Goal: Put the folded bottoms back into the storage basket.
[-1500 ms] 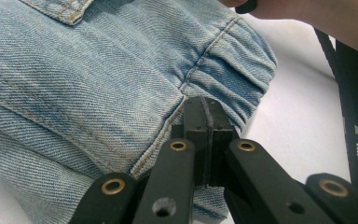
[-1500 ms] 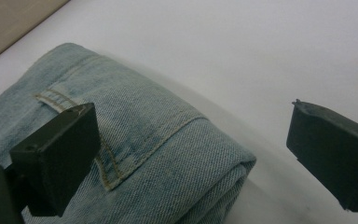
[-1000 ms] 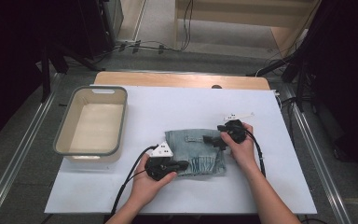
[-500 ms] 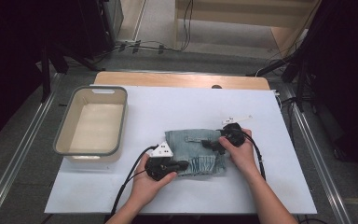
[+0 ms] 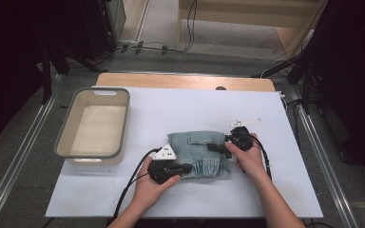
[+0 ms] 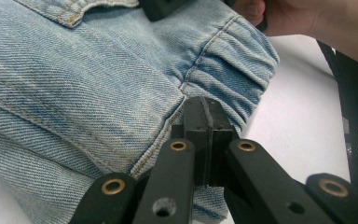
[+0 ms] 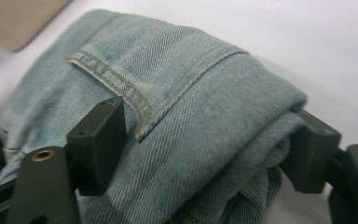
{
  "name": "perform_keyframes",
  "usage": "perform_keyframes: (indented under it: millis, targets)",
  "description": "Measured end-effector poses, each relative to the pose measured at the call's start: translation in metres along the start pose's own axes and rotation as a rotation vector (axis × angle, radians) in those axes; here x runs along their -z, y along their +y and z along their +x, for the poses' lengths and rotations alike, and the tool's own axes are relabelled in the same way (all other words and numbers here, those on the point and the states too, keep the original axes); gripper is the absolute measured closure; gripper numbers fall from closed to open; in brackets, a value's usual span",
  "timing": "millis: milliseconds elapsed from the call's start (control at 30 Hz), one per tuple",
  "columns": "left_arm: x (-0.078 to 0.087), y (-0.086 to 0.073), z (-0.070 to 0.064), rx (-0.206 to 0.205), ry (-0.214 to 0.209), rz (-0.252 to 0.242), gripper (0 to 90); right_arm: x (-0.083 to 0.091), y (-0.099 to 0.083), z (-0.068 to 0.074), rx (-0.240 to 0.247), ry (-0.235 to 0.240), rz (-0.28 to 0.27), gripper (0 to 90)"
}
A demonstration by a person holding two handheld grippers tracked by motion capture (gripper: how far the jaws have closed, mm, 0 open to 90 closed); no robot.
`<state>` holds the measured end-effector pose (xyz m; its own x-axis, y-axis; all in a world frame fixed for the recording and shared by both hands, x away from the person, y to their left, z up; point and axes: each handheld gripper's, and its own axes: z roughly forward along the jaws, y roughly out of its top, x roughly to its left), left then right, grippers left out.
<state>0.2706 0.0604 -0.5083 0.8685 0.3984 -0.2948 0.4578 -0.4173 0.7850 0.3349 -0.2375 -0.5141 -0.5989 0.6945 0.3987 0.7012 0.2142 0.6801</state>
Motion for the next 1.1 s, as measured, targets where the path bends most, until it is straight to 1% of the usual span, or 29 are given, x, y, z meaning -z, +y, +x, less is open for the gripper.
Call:
perform_keyframes:
  millis: [133,267,333,467,533,633,767,833,967,1033,1100]
  targets:
    - [0.000,0.000,0.000,0.000,0.000,0.001,88.8,0.006,0.002,0.004,0.021,-0.004,-0.021,26.9]
    - [0.000,0.000,0.000,0.000,0.001,0.002,88.9,0.009,0.004,0.008,0.027,-0.018,-0.028,28.5]
    - [0.000,0.000,0.000,-0.001,0.001,0.002,88.9,0.009,0.004,0.009,0.025,-0.016,-0.035,28.7]
    - [0.000,0.000,0.000,-0.002,0.002,0.001,88.8,0.008,0.004,0.005,0.002,-0.002,-0.035,26.5]
    - [0.000,0.000,0.000,-0.001,0.002,0.001,88.8,0.006,0.004,0.002,-0.024,0.007,-0.039,26.5]
    - [0.000,0.000,0.000,-0.001,0.002,0.001,88.8,0.005,0.005,0.001,-0.031,0.019,-0.046,27.4]
    - [0.000,0.000,0.000,-0.001,0.001,0.001,88.9,0.008,0.005,0.001,-0.040,0.022,-0.059,33.1]
    - [0.000,0.000,0.000,-0.001,0.001,0.000,88.8,0.009,0.005,0.002,-0.049,0.011,-0.058,37.5]
    - [0.000,0.000,0.000,0.004,0.001,-0.002,88.8,0.010,0.005,0.006,-0.033,-0.029,-0.039,46.4]
    - [0.001,0.001,0.000,0.018,-0.008,-0.005,88.8,0.011,0.005,0.008,-0.017,-0.040,-0.034,51.1]
    - [0.005,0.002,0.001,0.028,-0.031,-0.029,88.5,0.012,0.005,0.010,-0.003,-0.054,-0.033,53.8]
